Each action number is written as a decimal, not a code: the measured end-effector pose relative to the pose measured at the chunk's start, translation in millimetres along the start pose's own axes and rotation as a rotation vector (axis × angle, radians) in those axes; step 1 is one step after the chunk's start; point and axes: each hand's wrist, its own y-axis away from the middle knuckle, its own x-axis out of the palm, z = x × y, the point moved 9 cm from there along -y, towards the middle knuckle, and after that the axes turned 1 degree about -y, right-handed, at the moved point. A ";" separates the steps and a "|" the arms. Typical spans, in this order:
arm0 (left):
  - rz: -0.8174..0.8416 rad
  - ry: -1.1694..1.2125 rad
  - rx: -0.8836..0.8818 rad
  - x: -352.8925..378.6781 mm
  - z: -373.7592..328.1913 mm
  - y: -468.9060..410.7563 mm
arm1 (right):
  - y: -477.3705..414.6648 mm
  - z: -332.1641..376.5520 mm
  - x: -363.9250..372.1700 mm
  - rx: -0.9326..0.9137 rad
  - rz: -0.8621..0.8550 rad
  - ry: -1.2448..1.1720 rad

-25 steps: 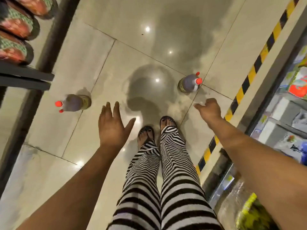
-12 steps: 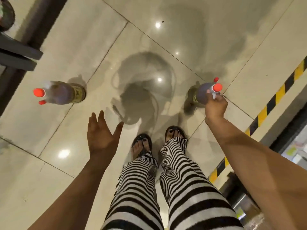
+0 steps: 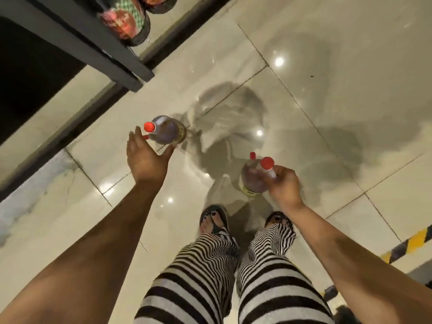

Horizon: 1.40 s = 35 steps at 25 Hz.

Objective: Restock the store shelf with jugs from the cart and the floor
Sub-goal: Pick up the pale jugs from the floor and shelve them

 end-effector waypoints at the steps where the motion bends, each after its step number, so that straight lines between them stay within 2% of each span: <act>1: 0.002 -0.007 0.047 6.1 -0.2 -12.7 | -3.5 13.2 15.7 -0.092 0.048 0.079; 3: 0.030 -0.005 0.147 25.7 0.5 -40.7 | -13.5 27.0 43.6 -0.210 0.110 0.227; 5: 0.053 0.051 0.129 37.9 1.2 -67.4 | -25.2 34.7 57.9 -0.272 0.138 0.276; 7: 0.095 -0.049 0.072 43.3 0.8 -87.5 | -31.8 43.5 64.6 -0.297 0.168 0.211; 10: 0.111 -0.209 0.119 39.2 -2.4 -88.5 | -34.5 54.8 53.0 -0.297 0.161 0.191; 15: 0.001 0.020 0.022 1.3 20.1 -28.3 | -31.6 69.1 15.7 -0.225 0.046 0.385; 21: -0.077 0.180 -0.077 -119.8 20.9 84.1 | 49.7 146.6 -11.8 -0.341 0.116 0.556; 25: -0.158 0.174 -0.187 -229.8 21.3 158.7 | 150.4 240.9 -19.9 -0.709 0.145 0.774; 32: -0.417 0.273 -0.403 -407.7 44.8 297.2 | 334.9 391.7 -20.3 -1.473 0.314 0.576; 34: -0.457 0.285 -0.457 -440.0 53.3 330.2 | 370.8 424.8 -11.3 -1.523 0.336 0.582; 35: -0.479 0.283 -0.478 -455.6 58.1 347.3 | 385.1 436.3 -4.2 -1.486 0.379 0.581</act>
